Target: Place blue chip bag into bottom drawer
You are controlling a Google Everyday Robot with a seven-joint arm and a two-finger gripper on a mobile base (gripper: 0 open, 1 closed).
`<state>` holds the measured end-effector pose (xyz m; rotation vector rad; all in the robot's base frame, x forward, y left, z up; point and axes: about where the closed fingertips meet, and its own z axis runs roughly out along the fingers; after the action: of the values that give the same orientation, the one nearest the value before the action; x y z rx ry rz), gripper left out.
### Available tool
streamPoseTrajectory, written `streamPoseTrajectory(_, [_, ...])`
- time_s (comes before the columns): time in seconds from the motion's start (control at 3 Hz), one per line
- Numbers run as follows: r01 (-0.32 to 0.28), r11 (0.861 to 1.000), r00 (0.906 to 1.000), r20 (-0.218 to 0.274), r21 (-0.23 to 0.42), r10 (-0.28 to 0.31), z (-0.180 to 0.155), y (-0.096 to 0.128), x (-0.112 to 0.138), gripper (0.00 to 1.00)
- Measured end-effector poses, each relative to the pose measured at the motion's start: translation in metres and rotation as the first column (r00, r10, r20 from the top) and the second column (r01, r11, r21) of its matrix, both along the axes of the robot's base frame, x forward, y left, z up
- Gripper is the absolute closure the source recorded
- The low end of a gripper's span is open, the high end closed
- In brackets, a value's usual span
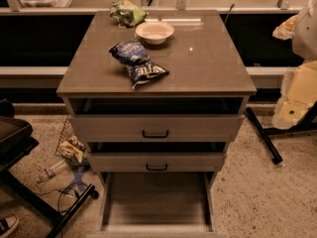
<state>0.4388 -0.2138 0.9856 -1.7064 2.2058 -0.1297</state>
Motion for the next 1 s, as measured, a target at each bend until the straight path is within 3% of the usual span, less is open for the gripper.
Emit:
streamPoseTrajectory(0.33, [0.0, 1.0, 1.0, 0.0, 0.0, 0.0, 0.0, 0.0, 0.0, 0.0])
streamPoseTrajectory(0.67, [0.044, 0.999, 0.9991, 0.0, 0.019, -0.044, -0.003, 0.015, 0.023, 0.0])
streamPoseTrajectory(1.0, [0.106, 0.993, 0.9943, 0.002, 0.044, -0.107, -0.008, 0.046, 0.074, 0.0])
